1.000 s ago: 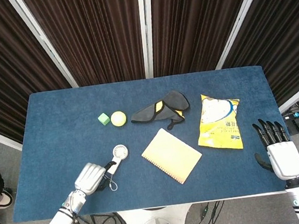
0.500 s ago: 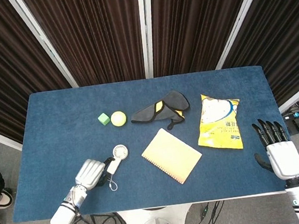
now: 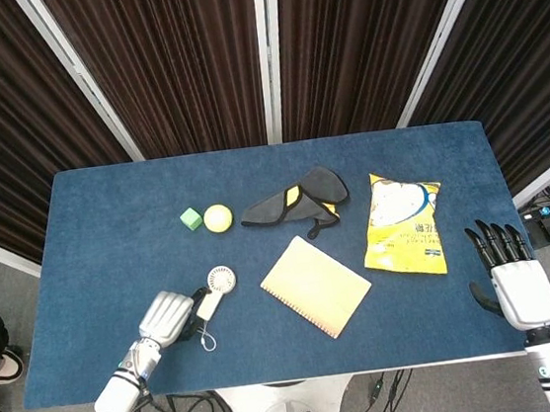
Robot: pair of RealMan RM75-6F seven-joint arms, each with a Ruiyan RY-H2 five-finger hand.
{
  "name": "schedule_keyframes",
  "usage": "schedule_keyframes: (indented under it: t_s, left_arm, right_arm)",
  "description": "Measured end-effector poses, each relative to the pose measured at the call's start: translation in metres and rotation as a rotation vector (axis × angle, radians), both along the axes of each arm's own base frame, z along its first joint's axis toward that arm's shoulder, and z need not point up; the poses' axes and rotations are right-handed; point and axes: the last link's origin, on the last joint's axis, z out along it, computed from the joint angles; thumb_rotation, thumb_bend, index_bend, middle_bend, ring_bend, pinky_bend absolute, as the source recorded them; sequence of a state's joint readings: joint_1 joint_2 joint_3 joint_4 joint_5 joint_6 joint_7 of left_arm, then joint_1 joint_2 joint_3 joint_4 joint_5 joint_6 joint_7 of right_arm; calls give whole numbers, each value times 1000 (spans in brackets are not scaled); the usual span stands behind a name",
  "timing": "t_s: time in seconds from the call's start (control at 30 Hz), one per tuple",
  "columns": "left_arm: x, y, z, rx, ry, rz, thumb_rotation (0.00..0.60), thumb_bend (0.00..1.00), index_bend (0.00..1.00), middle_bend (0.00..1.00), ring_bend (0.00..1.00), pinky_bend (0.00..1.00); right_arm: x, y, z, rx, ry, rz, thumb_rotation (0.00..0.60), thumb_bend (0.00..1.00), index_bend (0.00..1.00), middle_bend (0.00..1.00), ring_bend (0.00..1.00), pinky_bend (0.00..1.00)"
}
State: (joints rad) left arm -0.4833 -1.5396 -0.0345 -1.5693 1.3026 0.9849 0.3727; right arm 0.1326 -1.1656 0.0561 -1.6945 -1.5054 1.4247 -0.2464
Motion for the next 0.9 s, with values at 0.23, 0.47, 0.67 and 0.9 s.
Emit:
schedule_keyframes:
  t_s: [0.23, 0.47, 0.67, 0.9]
  left_arm:
    - [0, -2, -2, -17, 4, -4, 600, 428, 230, 779, 816, 789]
    - [1, 1, -3, -11, 0, -7, 600, 429, 230, 780, 817, 789]
    - [2, 1, -2, -8, 2, -8, 600, 429, 230, 780, 817, 789]
    - [6, 2, -4, -14, 1, -14, 600, 428, 230, 780, 817, 789]
  right_arm:
    - [-1, 0, -1, 5, 5, -10, 600, 245, 0, 0, 0, 0]
    - [-2, 0, 0, 7, 8, -26, 600, 244, 0, 0, 0, 0]
    - [-4, 0, -1, 12, 9, -33, 600, 245, 0, 0, 0, 0]
    - [-4, -1, -1, 14, 11, -37, 600, 244, 0, 0, 0, 0]
